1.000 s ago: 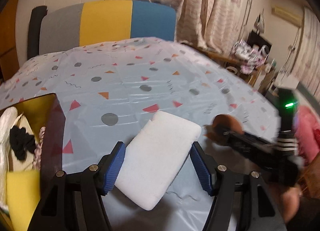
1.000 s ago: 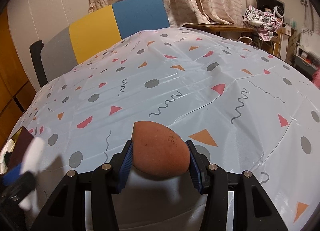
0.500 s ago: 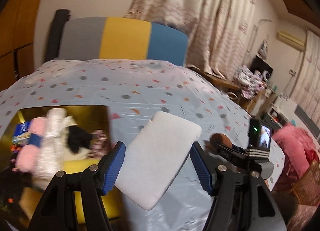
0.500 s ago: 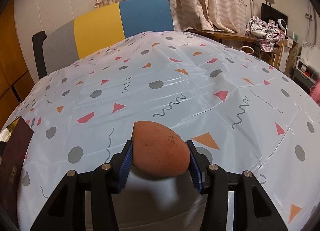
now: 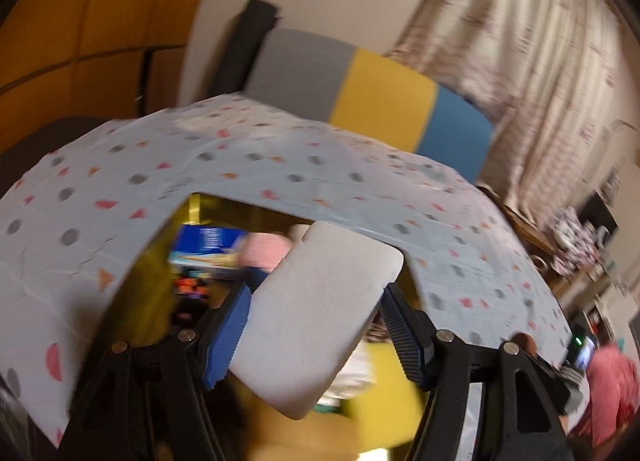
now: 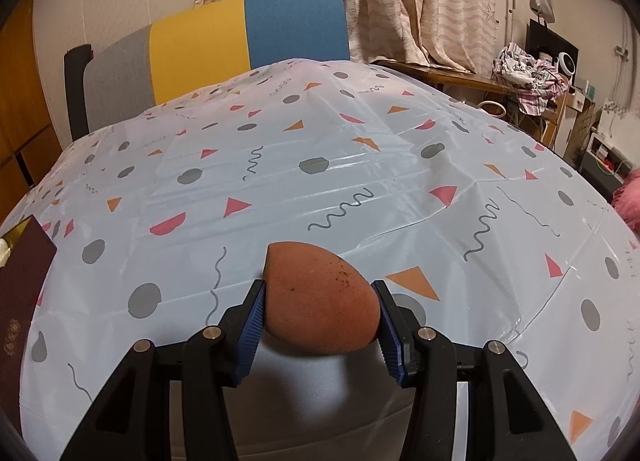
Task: Organize rigid objects
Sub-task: 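Carry the white foam block into the gold tray with the left gripper and release it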
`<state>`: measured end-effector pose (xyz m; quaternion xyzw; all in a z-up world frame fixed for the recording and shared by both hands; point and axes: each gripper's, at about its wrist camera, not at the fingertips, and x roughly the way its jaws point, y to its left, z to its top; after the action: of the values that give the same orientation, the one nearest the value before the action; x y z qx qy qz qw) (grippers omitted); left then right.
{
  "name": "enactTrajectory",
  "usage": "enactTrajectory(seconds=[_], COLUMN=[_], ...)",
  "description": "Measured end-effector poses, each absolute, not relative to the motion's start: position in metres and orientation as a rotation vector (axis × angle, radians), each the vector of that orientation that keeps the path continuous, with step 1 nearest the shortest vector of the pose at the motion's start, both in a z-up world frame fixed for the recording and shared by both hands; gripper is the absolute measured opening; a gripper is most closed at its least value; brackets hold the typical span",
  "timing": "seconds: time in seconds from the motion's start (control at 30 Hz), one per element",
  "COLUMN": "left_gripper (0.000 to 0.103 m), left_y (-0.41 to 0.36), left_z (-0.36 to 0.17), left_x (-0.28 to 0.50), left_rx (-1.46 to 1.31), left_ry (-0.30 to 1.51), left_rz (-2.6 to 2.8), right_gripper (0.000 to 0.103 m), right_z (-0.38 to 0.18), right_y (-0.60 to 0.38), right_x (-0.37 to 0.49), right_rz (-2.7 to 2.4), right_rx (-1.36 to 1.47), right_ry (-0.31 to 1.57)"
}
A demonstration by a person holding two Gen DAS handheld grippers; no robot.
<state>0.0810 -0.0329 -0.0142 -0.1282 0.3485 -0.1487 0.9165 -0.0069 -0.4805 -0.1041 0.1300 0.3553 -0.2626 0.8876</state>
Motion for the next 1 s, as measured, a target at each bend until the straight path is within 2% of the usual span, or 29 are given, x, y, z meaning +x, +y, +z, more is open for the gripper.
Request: enactTrajectory(seconds=[0.17,0.3,0.37,0.63,0.83,1.0], left_gripper=[0.071,0.081,0.083,0.084,0.084,0.084], left_y=[-0.008,-0.001,-0.001,0.008,0.014,0.006], left_z=[-0.032,-0.045,-0.046,-0.036,-0.034,-0.029], left_x=[0.105,0.12,0.119,0.096,0.072,0.053], left_rx=[-0.283,-0.248,-0.219,-0.209,-0.3,-0.239], left_ry=[0.771,0.831,0.837,0.78,0.812,0.792], left_rz=[-0.241,-0.203,-0.166,-0.159,-0.255,-0.302], right_gripper=[0.052,0.052,0.052,0.053,0.053,0.053], right_z=[-0.104,-0.105,-0.104,-0.099,-0.093,-0.078], right_y=[-0.477,-0.475,-0.474,-0.469,-0.456,-0.431], right_x=[-0.005,-0.004,-0.003,-0.005,-0.002,-0.001], right_rz=[-0.551,-0.553,-0.555,-0.549,-0.495,-0.398], right_rx=[0.248,0.233,0.227,0.206,0.17,0.189], right_ry=[0.747,0.756,0.756,0.735,0.76,0.75])
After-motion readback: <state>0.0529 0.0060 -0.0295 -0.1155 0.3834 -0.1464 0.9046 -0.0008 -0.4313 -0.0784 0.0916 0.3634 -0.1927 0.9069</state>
